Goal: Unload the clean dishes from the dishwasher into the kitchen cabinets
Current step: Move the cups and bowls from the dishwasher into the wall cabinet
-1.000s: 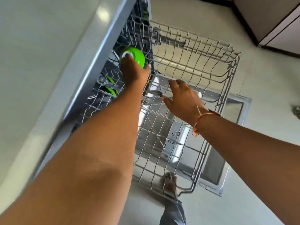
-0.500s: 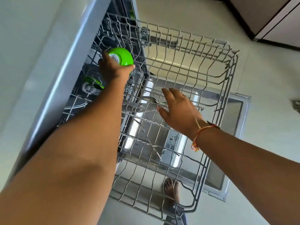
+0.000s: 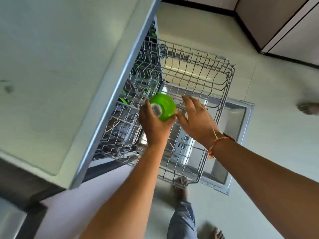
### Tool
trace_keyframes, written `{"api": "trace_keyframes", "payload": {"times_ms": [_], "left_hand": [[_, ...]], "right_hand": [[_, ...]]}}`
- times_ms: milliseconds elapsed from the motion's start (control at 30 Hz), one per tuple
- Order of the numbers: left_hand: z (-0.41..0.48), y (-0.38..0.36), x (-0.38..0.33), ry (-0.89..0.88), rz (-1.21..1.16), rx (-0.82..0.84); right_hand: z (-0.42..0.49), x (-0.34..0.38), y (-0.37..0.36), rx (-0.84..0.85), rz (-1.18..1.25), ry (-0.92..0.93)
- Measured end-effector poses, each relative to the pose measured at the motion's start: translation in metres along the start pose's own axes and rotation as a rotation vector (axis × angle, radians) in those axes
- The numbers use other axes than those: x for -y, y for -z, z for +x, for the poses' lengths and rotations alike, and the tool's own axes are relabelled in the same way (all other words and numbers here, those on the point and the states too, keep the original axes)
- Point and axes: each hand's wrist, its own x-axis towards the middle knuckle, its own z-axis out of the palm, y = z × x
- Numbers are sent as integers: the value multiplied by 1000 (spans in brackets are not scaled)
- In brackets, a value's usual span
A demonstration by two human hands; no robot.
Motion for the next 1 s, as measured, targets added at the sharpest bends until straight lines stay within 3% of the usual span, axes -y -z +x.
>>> {"api": "trace_keyframes", "payload": {"times_ms": [200, 400, 700, 1000], "left_hand": [[-87, 57, -24, -38, 52, 68], [-164, 127, -61, -72, 14, -60], [-293, 272, -87, -73, -96, -565], [-421, 445, -75, -49, 15, -1022]], "right_hand": [[-59, 34, 41, -12, 36, 41], [-124, 83, 88, -16, 40, 199], [-228, 198, 162, -158, 49, 752], [-356, 361, 178, -234, 170, 1275]]}}
